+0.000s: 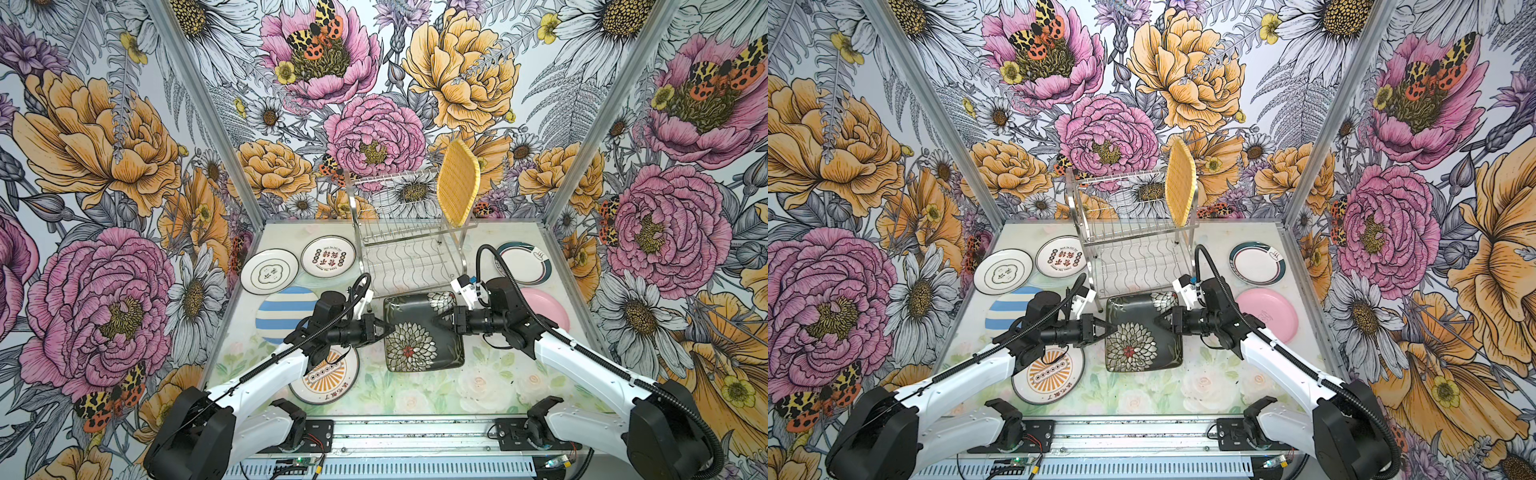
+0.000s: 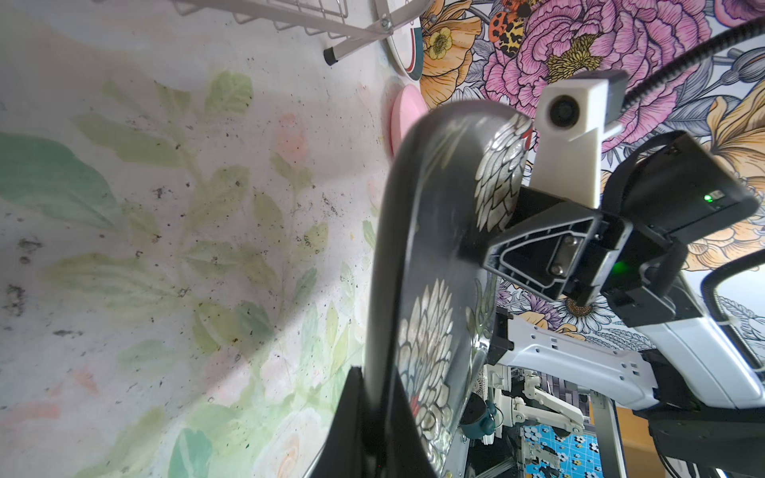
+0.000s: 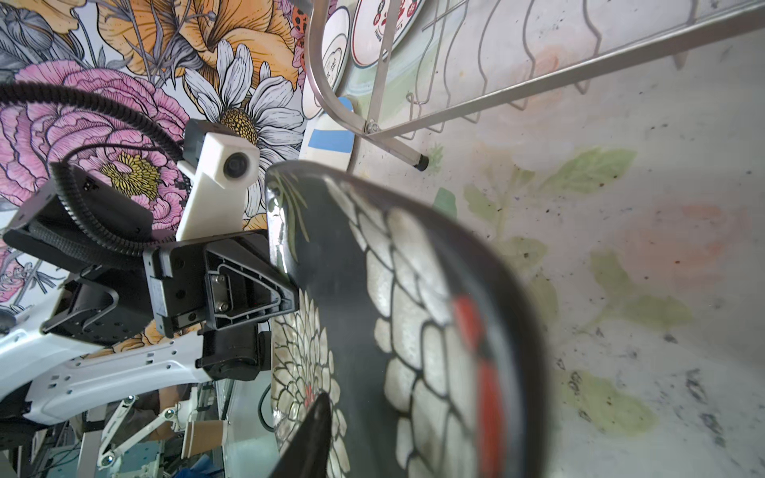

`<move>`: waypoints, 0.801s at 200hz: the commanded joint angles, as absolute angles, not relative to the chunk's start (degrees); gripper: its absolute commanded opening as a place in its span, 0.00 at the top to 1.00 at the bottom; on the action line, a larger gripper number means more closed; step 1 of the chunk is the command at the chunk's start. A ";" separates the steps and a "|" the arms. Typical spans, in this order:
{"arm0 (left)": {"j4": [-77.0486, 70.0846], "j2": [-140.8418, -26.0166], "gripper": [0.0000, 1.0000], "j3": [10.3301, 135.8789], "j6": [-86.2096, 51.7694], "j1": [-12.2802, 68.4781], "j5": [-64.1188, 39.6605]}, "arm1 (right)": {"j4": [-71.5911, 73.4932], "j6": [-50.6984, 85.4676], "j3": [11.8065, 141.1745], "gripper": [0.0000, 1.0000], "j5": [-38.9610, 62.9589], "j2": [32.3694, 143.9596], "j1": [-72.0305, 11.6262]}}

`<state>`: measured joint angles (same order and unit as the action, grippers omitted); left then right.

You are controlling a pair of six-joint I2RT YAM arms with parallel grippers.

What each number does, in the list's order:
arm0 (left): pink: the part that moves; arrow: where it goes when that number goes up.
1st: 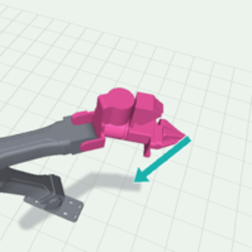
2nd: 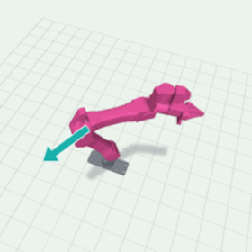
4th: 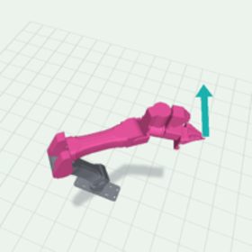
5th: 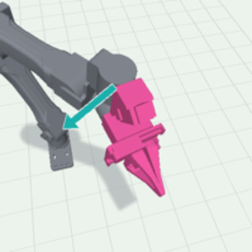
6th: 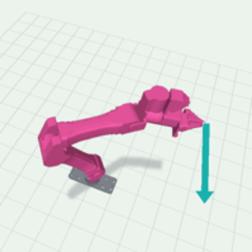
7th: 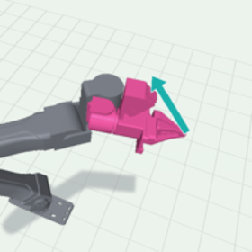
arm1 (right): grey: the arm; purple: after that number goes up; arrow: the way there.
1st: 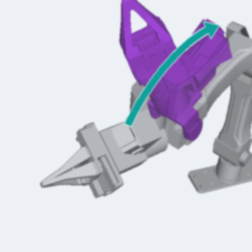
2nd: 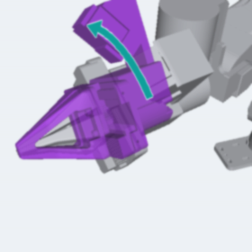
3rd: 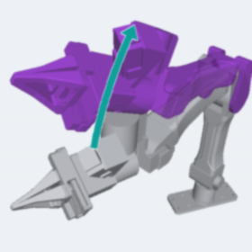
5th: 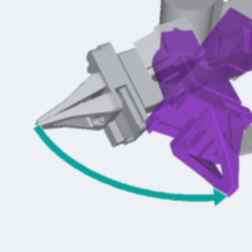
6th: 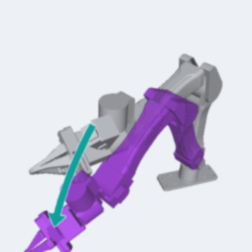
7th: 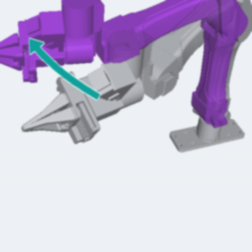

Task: Load plates into a dish rack
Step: Pick up the plate from the bottom-center of the table.

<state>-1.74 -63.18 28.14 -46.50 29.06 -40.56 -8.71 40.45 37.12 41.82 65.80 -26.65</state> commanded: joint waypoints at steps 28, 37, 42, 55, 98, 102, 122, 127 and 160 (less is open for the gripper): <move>-7.65 -61.62 1.00 30.68 -46.35 29.15 -43.40 | 2.15 43.57 36.12 0.92 46.74 66.70 -27.66; -7.60 -61.55 1.00 30.50 -46.41 29.06 -43.25 | 1.76 43.42 36.05 0.98 46.67 66.63 -27.60; -7.56 -61.51 1.00 30.45 -46.43 29.09 -43.28 | 1.69 43.26 36.08 1.00 46.66 66.54 -27.68; -7.30 -61.47 1.00 30.35 -46.28 28.92 -43.08 | 1.13 43.09 36.12 1.00 46.33 66.21 -27.62; -4.76 -60.62 0.42 30.49 -45.24 27.54 -42.48 | -3.56 41.26 36.97 1.00 42.11 63.47 -26.21; -4.23 -60.32 0.38 30.56 -44.98 27.29 -42.36 | -4.36 41.01 37.21 1.00 41.40 63.06 -26.13; -1.28 -59.31 0.18 30.85 -43.54 26.04 -41.62 | -9.75 39.11 39.10 1.00 35.74 60.89 -25.86; -0.43 -59.05 0.16 30.93 -43.14 25.73 -41.29 | -11.07 38.59 39.69 1.00 34.33 60.30 -25.90; 3.29 -58.48 0.09 31.45 -41.11 24.51 -38.69 | -16.66 36.90 42.80 1.00 25.55 55.81 -26.00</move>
